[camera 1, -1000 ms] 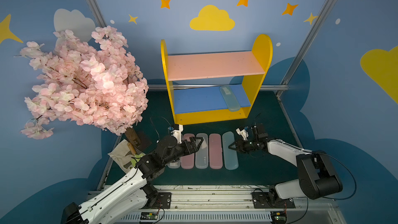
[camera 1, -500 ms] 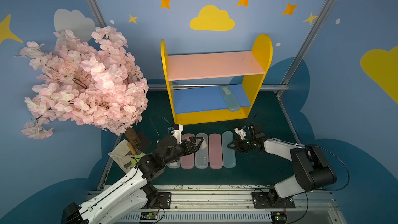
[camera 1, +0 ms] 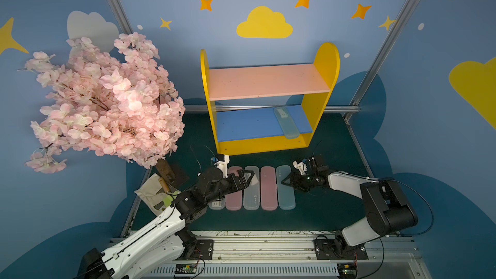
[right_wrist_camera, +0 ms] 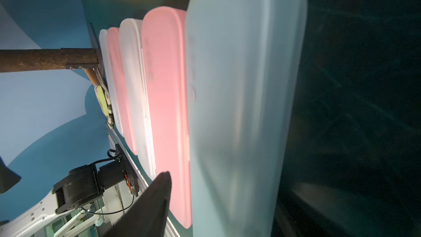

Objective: Remove the pencil cases from the shelf
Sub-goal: Place the pencil case at the center of the board, then pick up the pencil case from the shelf.

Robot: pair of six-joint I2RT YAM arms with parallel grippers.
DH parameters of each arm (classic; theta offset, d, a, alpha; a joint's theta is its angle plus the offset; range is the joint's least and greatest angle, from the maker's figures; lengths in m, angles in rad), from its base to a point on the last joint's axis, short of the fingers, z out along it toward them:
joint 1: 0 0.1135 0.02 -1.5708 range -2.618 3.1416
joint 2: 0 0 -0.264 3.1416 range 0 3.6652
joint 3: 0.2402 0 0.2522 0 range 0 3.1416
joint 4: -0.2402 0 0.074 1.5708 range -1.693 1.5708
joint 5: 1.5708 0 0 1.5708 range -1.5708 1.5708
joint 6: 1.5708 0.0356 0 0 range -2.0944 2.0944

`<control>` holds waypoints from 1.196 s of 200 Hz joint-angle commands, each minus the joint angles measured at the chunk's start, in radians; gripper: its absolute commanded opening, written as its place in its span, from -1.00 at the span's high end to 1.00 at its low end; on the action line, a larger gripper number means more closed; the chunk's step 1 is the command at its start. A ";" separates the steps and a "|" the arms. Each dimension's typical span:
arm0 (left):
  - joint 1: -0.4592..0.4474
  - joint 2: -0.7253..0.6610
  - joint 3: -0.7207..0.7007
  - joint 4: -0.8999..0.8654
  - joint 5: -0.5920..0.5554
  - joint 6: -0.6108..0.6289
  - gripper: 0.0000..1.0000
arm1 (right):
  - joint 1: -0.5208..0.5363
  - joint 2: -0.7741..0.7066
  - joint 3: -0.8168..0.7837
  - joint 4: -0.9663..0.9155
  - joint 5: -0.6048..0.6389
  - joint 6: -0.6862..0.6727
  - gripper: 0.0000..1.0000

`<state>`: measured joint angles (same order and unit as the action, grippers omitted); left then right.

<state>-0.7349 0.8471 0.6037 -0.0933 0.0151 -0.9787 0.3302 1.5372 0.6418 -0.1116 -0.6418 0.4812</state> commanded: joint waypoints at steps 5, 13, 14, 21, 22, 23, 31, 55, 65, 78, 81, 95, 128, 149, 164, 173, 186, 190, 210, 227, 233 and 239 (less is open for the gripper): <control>0.004 0.048 0.055 0.028 0.033 -0.020 -1.00 | 0.003 -0.051 0.025 -0.114 0.080 -0.039 -0.40; 0.002 0.067 0.060 0.056 0.046 -0.027 -1.00 | 0.003 -0.062 0.025 -0.137 0.098 -0.044 -0.43; 0.002 0.070 0.060 0.061 0.047 -0.027 -1.00 | 0.002 -0.064 0.025 -0.140 0.100 -0.044 -0.43; 0.002 0.092 0.064 0.086 0.058 -0.035 -1.00 | 0.003 -0.077 0.054 -0.161 0.116 -0.047 -0.45; 0.002 0.096 0.065 0.089 0.058 -0.037 -1.00 | 0.003 -0.079 0.054 -0.165 0.118 -0.048 -0.46; 0.002 0.098 0.067 0.091 0.058 -0.038 -1.00 | 0.004 -0.080 0.055 -0.168 0.121 -0.047 -0.46; 0.002 0.123 0.077 0.104 0.064 -0.049 -1.00 | 0.004 -0.099 0.058 -0.194 0.144 -0.047 -0.48; 0.000 0.213 0.120 0.163 0.085 -0.064 -1.00 | 0.004 -0.160 0.068 -0.275 0.218 -0.050 -0.58; -0.003 0.254 0.147 0.173 0.079 -0.078 -1.00 | 0.003 -0.191 0.069 -0.297 0.241 -0.052 -0.64; -0.005 0.311 0.183 0.195 0.075 -0.091 -1.00 | 0.003 -0.238 0.067 -0.319 0.263 -0.053 -0.86; -0.005 0.323 0.192 0.202 0.073 -0.094 -1.00 | 0.004 -0.248 0.066 -0.323 0.266 -0.055 -0.88; -0.010 0.389 0.233 0.229 0.058 -0.114 -1.00 | 0.003 -0.305 0.064 -0.339 0.287 -0.060 -0.94; -0.021 0.546 0.337 0.294 0.023 -0.146 -1.00 | 0.001 -0.464 0.046 -0.344 0.357 -0.071 -0.97; -0.032 0.640 0.404 0.304 -0.009 -0.169 -1.00 | 0.000 -0.573 0.016 -0.341 0.451 0.021 -0.97; -0.042 0.692 0.432 0.326 -0.053 -0.192 -1.00 | -0.002 -0.661 -0.027 -0.303 0.487 0.012 -0.97; -0.047 0.720 0.445 0.354 -0.075 -0.198 -1.00 | -0.003 -0.714 -0.050 -0.288 0.506 0.016 -0.97; -0.052 0.760 0.471 0.367 -0.113 -0.217 -1.00 | -0.003 -0.786 -0.077 -0.280 0.548 0.029 -0.97; -0.054 0.773 0.479 0.371 -0.124 -0.218 -1.00 | -0.003 -0.809 -0.082 -0.280 0.562 0.030 -0.97; -0.061 0.840 0.534 0.376 -0.163 -0.238 -1.00 | -0.003 -0.908 -0.101 -0.288 0.600 0.019 -0.97; -0.060 0.906 0.587 0.389 -0.173 -0.248 -1.00 | -0.003 -0.973 -0.109 -0.297 0.624 0.012 -0.97; -0.060 0.928 0.604 0.399 -0.174 -0.248 -1.00 | -0.003 -0.991 -0.111 -0.300 0.631 0.008 -0.97; -0.059 0.949 0.623 0.409 -0.178 -0.243 -0.99 | -0.004 -1.006 -0.110 -0.303 0.634 0.006 -0.97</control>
<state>-0.7940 1.7359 1.1610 0.2615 -0.1143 -1.2091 0.3290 0.5900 0.5407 -0.4118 -0.0731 0.4938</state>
